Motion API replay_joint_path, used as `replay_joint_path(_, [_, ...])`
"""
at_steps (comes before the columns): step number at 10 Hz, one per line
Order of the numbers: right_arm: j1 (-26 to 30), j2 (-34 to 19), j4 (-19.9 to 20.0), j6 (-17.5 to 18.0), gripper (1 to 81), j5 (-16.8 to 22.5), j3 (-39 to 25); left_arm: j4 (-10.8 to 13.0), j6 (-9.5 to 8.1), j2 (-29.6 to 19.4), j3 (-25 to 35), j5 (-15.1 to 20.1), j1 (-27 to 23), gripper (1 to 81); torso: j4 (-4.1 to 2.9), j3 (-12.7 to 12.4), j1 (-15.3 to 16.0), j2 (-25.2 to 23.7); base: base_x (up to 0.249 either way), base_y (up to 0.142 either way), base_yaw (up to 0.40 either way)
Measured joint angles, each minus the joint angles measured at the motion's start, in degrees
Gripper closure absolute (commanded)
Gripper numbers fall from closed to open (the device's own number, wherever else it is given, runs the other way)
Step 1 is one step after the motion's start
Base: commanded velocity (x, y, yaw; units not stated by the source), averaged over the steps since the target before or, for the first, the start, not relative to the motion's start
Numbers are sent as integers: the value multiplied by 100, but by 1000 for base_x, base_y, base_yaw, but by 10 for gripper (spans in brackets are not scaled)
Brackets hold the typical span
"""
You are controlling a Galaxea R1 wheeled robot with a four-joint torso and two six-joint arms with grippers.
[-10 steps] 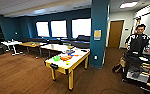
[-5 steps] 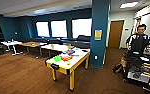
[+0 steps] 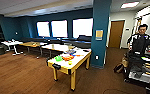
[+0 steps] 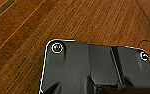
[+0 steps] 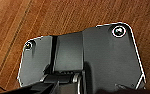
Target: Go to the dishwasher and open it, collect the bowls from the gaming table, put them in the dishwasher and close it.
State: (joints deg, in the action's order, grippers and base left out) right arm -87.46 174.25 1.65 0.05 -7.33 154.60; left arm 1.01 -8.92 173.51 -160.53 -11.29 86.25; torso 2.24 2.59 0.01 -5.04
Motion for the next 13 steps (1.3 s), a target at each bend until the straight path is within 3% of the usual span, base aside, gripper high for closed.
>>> replay_joint_path(13, [-13, -30, 0, 0, 10, -6, -5, 0, 11, 12, 9, -12, 11, 10, 0, 0, 0, -2, 110, 72, 0])
